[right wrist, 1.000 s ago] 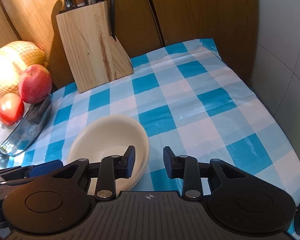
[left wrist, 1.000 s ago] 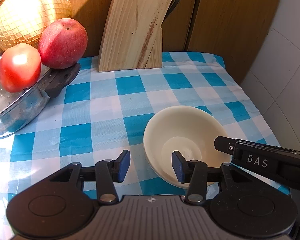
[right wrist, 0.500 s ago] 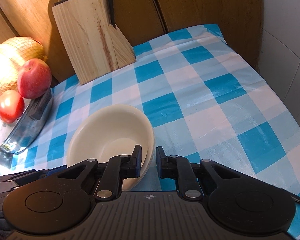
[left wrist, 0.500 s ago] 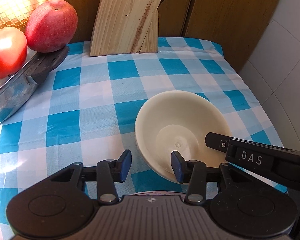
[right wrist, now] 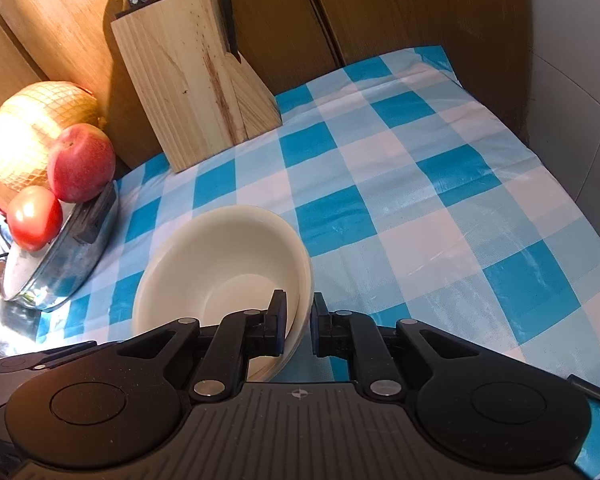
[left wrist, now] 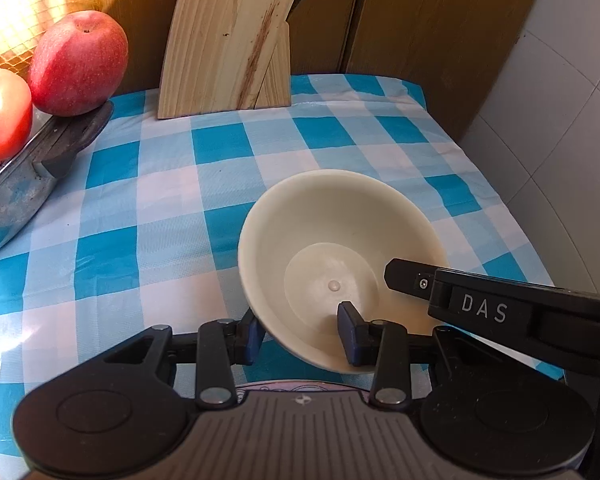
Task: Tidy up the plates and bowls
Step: 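Lift the bowl stack and carry it toward the pink-flower dishes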
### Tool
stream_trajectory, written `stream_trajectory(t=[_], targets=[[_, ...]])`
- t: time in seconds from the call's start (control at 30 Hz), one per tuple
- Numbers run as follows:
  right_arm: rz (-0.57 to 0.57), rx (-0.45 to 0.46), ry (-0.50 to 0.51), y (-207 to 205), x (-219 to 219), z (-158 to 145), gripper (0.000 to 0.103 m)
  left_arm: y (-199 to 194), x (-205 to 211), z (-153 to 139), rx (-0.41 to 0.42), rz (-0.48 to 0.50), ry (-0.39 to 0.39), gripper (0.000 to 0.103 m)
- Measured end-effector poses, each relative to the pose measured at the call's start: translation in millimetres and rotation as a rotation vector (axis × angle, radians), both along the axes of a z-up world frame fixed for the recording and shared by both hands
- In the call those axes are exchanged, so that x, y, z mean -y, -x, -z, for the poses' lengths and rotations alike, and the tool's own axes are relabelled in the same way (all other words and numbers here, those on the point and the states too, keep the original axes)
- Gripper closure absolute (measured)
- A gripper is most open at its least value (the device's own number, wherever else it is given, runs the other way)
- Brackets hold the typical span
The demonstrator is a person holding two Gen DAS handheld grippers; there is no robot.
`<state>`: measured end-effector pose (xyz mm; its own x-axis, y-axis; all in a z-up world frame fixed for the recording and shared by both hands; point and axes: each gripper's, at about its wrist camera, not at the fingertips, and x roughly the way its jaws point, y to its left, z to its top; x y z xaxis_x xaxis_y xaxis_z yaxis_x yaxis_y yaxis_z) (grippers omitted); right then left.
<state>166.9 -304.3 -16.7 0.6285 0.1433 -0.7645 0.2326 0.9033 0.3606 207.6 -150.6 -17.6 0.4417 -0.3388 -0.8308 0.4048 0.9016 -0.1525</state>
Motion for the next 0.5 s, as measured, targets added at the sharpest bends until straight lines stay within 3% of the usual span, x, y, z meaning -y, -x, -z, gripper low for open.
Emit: stream_trajectory(t=[0.5], targets=[[-0.025, 0.130, 0.023, 33, -6, -47, 0.086, 31, -14, -43, 0.097, 0.007, 0.058, 0.070]])
